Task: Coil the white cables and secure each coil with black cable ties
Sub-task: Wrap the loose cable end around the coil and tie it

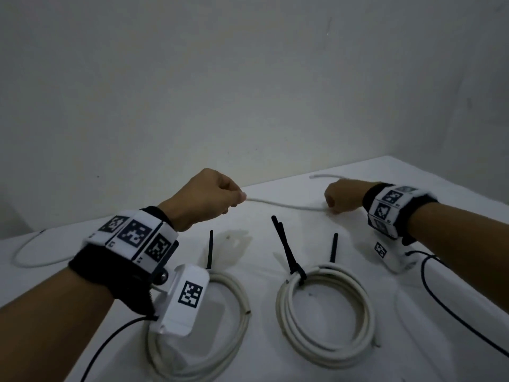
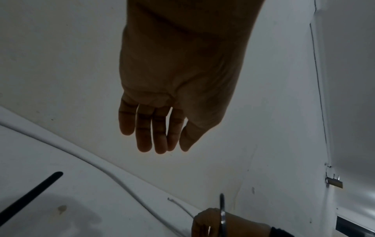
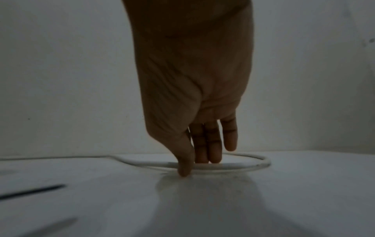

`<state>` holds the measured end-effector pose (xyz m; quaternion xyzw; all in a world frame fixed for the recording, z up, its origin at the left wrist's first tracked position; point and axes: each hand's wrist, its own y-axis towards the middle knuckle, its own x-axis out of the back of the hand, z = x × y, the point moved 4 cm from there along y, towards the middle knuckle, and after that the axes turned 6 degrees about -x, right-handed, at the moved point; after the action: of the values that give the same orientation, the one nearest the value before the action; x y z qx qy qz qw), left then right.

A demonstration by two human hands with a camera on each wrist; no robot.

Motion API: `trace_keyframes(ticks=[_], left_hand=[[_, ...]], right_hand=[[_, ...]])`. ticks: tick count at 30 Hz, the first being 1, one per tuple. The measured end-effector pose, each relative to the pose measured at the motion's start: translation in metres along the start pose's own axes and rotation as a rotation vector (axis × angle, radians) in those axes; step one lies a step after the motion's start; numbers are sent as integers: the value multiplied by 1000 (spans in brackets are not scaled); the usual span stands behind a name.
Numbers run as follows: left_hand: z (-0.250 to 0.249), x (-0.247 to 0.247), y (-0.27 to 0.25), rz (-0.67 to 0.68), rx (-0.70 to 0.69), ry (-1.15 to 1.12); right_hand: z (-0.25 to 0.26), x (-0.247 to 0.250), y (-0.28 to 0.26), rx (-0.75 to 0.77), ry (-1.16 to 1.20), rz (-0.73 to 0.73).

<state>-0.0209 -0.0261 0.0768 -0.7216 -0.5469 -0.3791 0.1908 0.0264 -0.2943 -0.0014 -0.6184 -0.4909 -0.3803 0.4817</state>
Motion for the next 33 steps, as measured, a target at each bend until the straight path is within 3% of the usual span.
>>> trace_keyframes(ticks=[3, 8, 13, 16, 19, 24, 27, 30, 32, 33], left_hand=[[-14, 6, -19, 3, -32, 14], [-44, 32, -56, -96, -73, 117], [-74, 74, -100, -346, -164, 124], [-97, 100, -133, -495, -314, -44], [-107, 114, -168, -468, -444, -347], [-85, 112, -215, -383, -349, -510], [-69, 105, -232, -527, -288, -494], [-59, 90, -245, -592, -233, -460], [-53, 79, -254, -595, -187, -438], [-49, 74, -258, -596, -170, -425]], right_hand=[[-10, 9, -30, -12, 73, -63], [-18, 103, -115, 36, 373, -555], [19, 209, -231, 235, 494, -1020], [44, 244, -294, 351, 570, -1163], [61, 249, -325, 346, 680, -1101], [78, 199, -339, 355, 1109, -714], [111, 147, -346, 472, 1370, -418], [143, 97, -353, 439, 1408, -217], [149, 71, -351, 352, 1410, -283], [145, 61, -352, 281, 1313, -483]])
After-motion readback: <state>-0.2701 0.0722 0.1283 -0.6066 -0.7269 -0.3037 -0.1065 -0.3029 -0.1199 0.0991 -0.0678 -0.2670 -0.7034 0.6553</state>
